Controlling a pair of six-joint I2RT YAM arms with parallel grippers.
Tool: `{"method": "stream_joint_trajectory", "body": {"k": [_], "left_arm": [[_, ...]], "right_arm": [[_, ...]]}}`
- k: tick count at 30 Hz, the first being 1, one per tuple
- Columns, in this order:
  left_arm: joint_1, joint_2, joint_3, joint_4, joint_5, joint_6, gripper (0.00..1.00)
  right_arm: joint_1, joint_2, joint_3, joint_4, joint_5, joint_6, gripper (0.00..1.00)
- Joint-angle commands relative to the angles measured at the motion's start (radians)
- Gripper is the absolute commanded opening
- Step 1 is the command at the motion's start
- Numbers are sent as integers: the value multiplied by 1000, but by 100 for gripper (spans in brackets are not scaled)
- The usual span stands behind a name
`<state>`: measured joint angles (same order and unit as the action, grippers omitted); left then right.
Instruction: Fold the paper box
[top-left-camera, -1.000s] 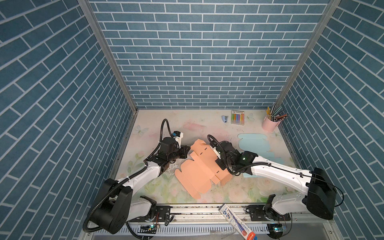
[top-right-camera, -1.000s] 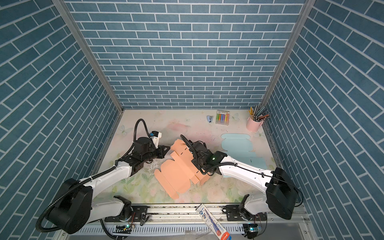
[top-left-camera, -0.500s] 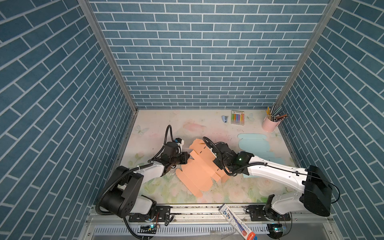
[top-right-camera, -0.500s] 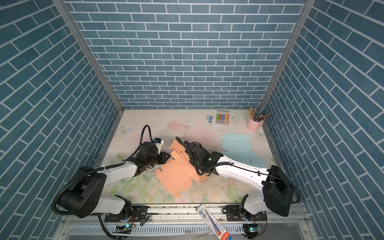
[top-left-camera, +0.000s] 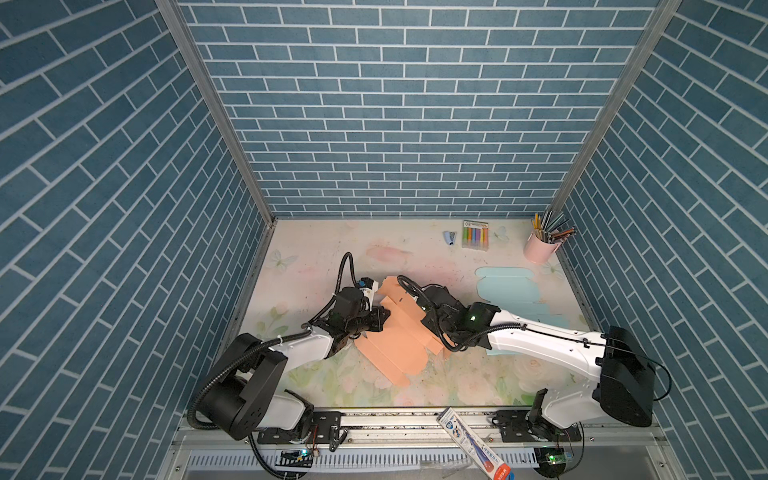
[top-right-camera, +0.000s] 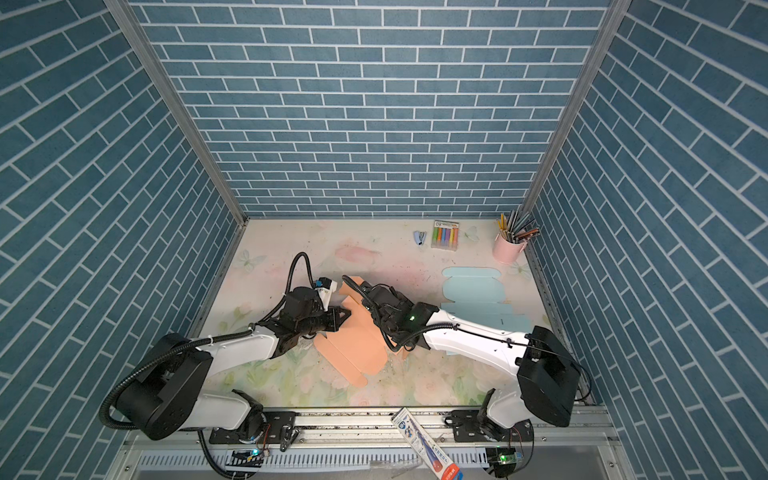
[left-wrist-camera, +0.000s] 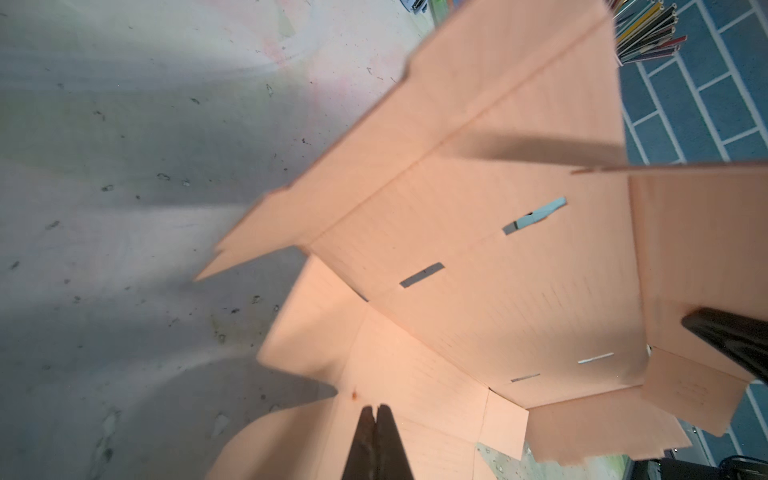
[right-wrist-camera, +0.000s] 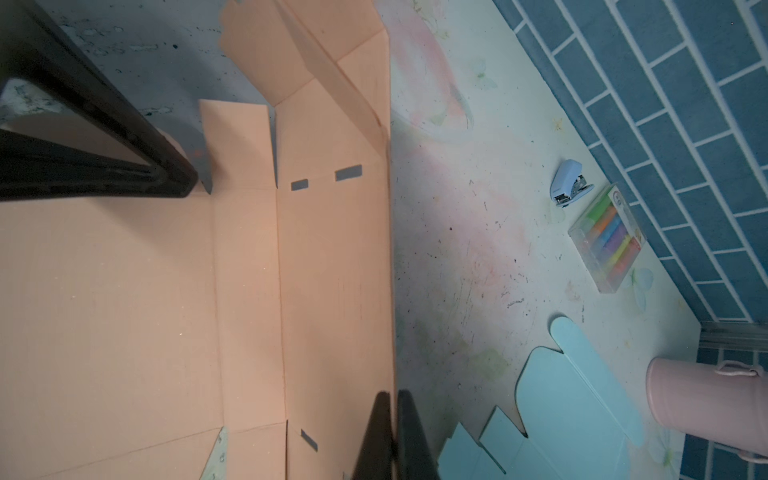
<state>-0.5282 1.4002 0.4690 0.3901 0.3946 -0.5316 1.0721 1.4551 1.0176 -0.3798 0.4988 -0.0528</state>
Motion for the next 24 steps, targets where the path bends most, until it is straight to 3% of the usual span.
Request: {"method": "stream_joint_trajectory", "body": {"k": [1,8,14,19,24], "left_arm": [[-22,2,-34,47,12,-23,0],[-22,-93,-74,19,-22,-24,0],[-13,-271,-107,-93,-61,-21,0],[36,-410,-107,-180,-89,-30,0],[145,-387,-56,-170,-39,-16,0]], "right_arm": [[21,-21,-12,37,84,-71,0],[45,-10,-47,80,176,-193,0],[62,-9,-122,171,257,-304,0],[105,-30,-175,239,303,-390,0],[137,-9,-190,275,337,-439,0]]}}
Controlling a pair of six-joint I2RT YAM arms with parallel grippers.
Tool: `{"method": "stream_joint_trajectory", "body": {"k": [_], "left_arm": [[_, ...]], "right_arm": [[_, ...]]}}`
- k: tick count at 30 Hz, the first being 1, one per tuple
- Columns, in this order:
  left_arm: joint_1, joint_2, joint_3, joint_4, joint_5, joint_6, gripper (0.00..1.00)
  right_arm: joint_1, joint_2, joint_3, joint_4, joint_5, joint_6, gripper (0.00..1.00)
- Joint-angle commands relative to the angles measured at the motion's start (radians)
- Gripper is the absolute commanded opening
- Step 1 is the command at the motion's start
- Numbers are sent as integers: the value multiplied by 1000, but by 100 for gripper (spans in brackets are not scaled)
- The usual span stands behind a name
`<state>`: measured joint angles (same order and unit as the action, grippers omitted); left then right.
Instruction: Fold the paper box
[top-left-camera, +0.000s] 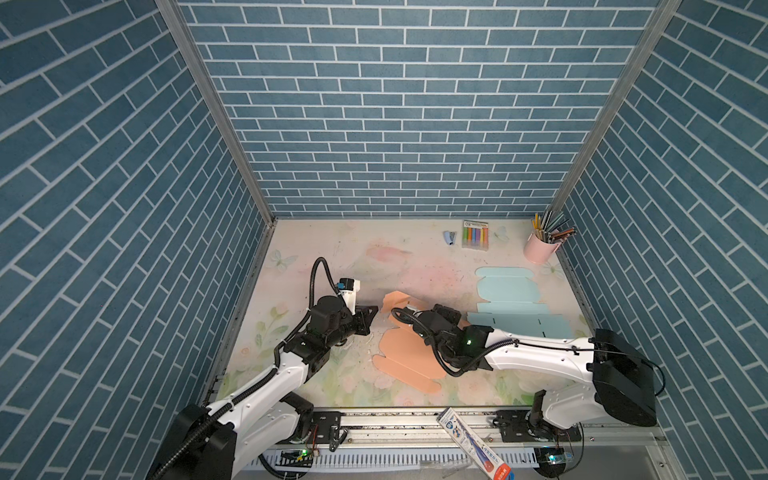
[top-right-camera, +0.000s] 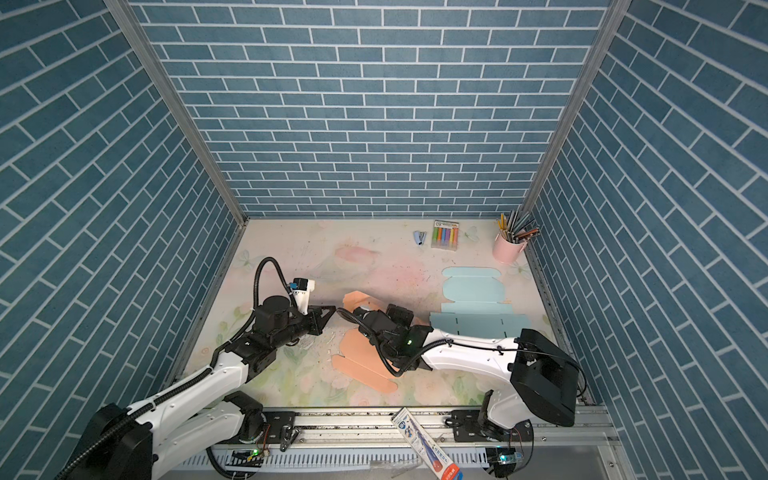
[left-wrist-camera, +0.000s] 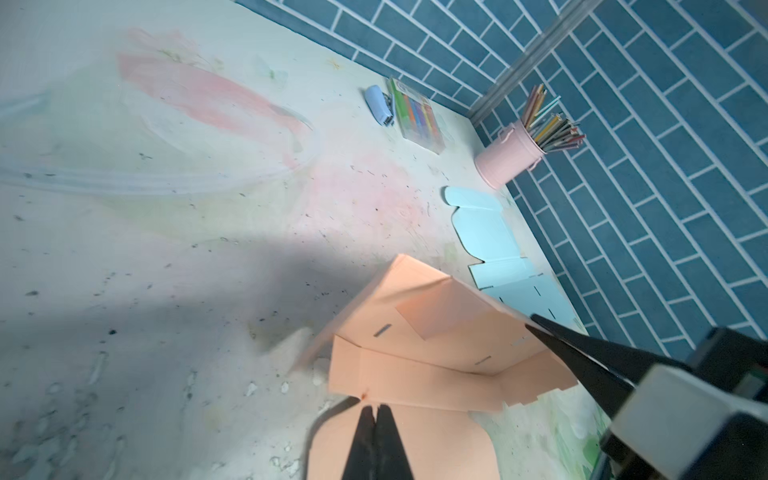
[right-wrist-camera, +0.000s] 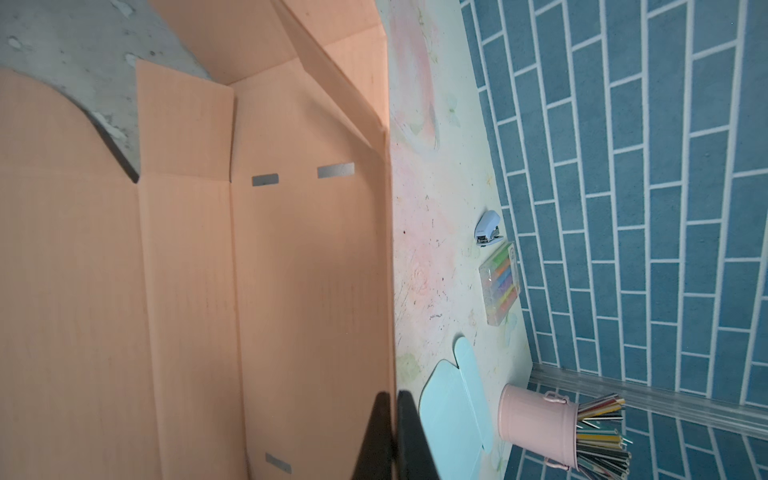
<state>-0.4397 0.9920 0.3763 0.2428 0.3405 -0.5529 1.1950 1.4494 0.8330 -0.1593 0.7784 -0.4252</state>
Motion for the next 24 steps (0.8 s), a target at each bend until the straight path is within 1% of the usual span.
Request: {"method": "stream_joint_trajectory", "body": {"k": [1,3,5,7,9,12,18,22,24], "left_arm": [[84,39,46,-14,28,5,0],[140,93,68,16,35,26,0],[186,172,96,55,66,50,0],[205,265,132,90,94,77,0],[202,343,165,125,108,103,0],[185,411,160,227,126,112,0],[181,602,196,349,189,135,0],[131,657,230,350,206,177,0],[111,666,226,357,213,184,0]], "right_arm": [[18,7,-10,61,68,-75,0],[19,26,-12,65,85,-85,0],[24,30,-16,75,84,-100,0],[27,31,-21,95,83,-122,0],[27,39,-20,112,79,-145,0],[28,60,-23,124,56,-169,0],[24,140,-26,191,68,-222,0],[16,162,-37,250,52,-250,0],[14,165,-46,294,55,-287,0]]}}
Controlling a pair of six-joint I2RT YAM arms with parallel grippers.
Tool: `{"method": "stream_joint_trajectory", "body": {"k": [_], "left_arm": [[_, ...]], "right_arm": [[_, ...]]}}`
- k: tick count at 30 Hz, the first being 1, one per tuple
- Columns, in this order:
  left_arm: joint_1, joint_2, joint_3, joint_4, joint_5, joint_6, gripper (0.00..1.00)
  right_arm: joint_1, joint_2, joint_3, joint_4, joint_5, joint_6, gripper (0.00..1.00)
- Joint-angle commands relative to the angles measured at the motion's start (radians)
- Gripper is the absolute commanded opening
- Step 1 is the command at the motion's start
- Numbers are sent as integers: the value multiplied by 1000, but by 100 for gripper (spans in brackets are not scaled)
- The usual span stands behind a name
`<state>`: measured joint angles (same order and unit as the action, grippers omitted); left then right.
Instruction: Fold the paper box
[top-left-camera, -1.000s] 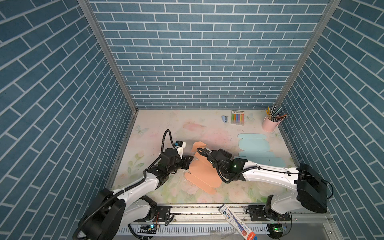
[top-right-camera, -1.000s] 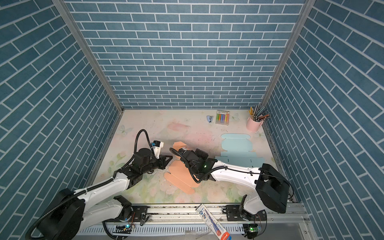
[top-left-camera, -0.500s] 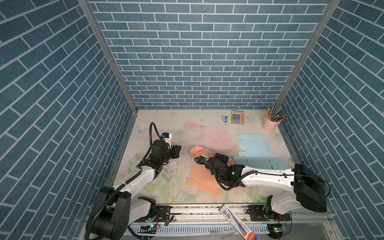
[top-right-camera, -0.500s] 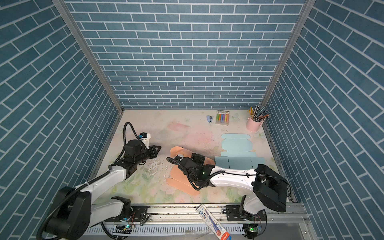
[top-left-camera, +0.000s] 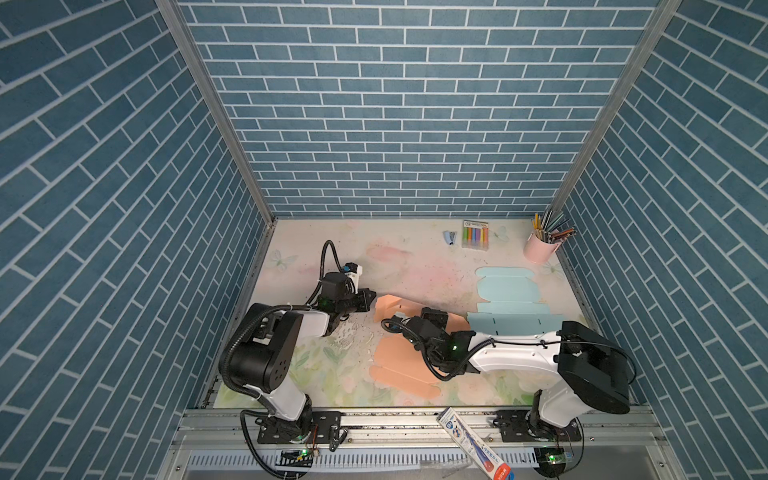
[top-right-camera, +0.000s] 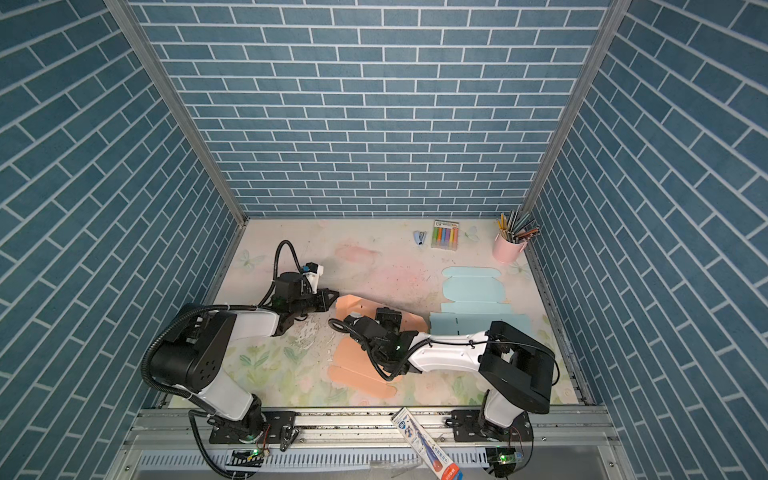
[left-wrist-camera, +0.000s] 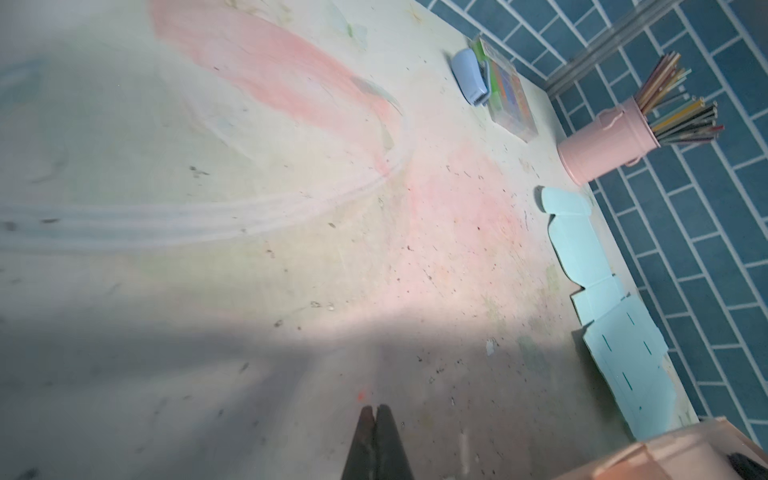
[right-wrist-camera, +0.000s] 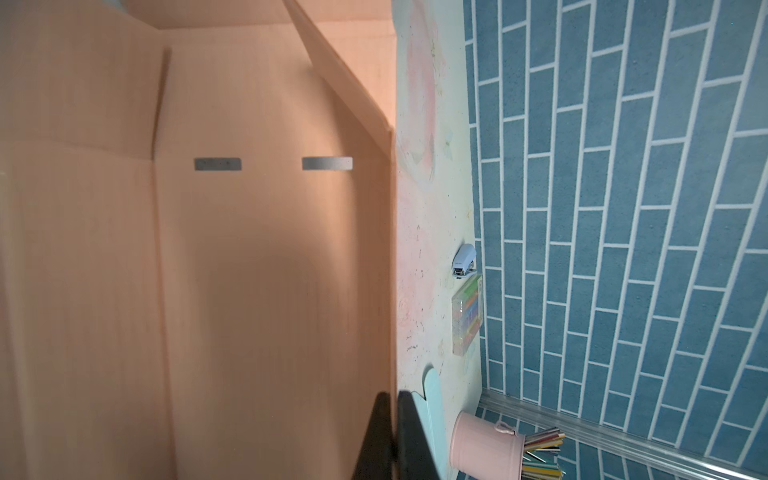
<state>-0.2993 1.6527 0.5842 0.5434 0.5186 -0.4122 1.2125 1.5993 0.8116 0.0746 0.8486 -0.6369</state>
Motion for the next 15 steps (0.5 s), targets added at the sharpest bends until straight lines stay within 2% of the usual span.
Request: {"method": "stream_joint_trajectory", "body": {"k": [1,5,10,15], "left_arm": [[-33,6,11,61,39,44,0],[-60,-26,-43,69,44,45,0],[-103,-109,-123,74,30,27,0],[-143,-163,-168,73,22,17,0]], "right_arm": [[-2,16,-30,83,-12,-96,0],[-3,6,-56,179,17,-175,0],[-1,-33,-77,227,20,-203,0],[21,-43,-131,384,68,-319,0]]}}
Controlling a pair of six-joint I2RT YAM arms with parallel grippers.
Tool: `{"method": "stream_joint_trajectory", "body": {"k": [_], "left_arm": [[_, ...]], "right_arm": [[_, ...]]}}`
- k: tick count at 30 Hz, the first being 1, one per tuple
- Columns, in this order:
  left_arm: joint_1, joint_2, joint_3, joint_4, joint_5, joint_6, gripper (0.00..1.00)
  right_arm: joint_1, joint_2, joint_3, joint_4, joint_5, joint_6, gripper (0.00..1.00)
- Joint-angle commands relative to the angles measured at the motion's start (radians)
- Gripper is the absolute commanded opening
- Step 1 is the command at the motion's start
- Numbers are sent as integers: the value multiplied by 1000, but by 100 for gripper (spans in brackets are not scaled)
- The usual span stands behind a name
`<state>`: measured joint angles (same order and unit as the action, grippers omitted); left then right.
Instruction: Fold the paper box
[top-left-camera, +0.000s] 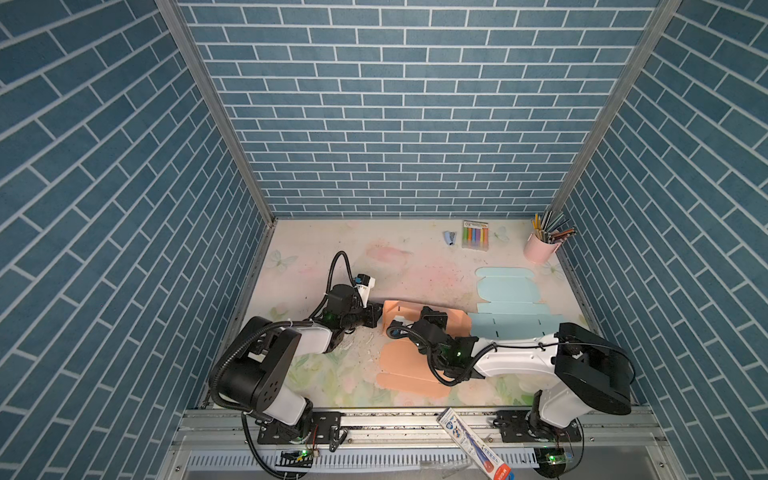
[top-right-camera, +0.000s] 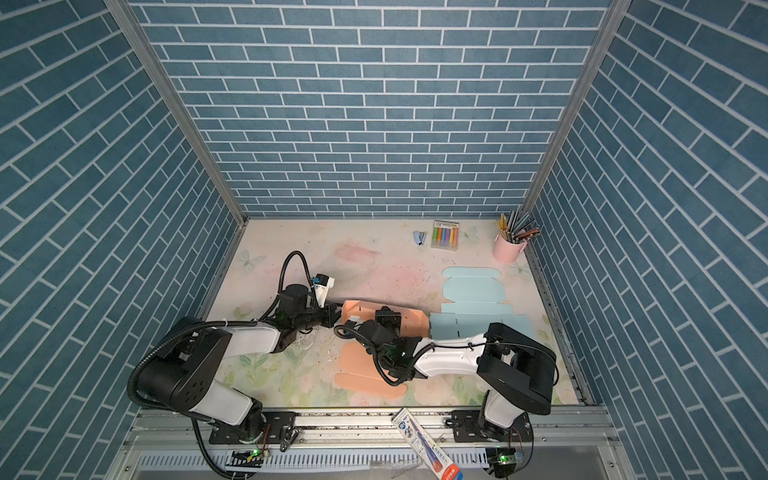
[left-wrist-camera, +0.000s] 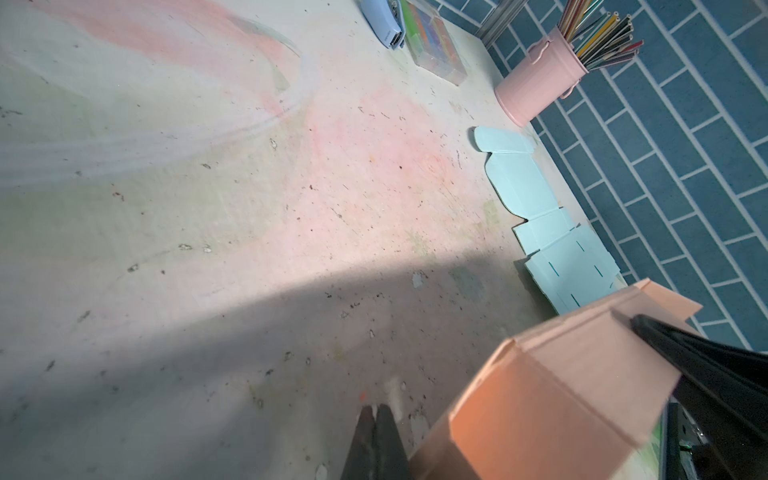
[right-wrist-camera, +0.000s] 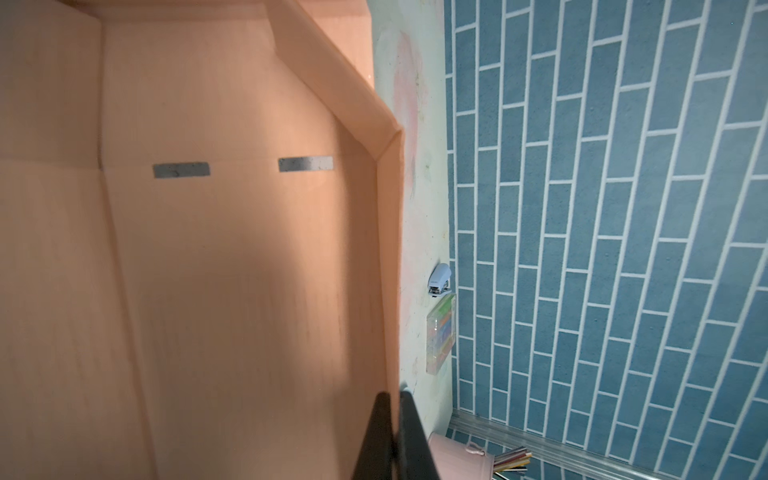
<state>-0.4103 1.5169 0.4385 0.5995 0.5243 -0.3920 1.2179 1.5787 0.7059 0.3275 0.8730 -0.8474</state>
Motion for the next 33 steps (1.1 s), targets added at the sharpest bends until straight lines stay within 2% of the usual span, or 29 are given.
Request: {"method": "stream_joint_trajectory", "body": {"k": [1,7,13,20,28,33], "left_arm": [[-36,-31,-25,12,14,-2,0],[-45,-34,-48,52,25,-16,0],[-59,-29,-76,86,33,-15,0],[-142,-44,-176,193,-12,14,0],[-159,-24,-186,274,-47,65,19],[-178,-69,-231,312,-100,72,27]], "right_arm": [[22,-26,-37,161,50,-130,0],[47,-13,-101,306,78,-245,0],[49,-7,-112,326,79,-259,0],[58,-4,-132,375,80,-289,0],[91,-6,-145,380,78,-287,0],[99,1,-145,369,71,-277,0]]}}
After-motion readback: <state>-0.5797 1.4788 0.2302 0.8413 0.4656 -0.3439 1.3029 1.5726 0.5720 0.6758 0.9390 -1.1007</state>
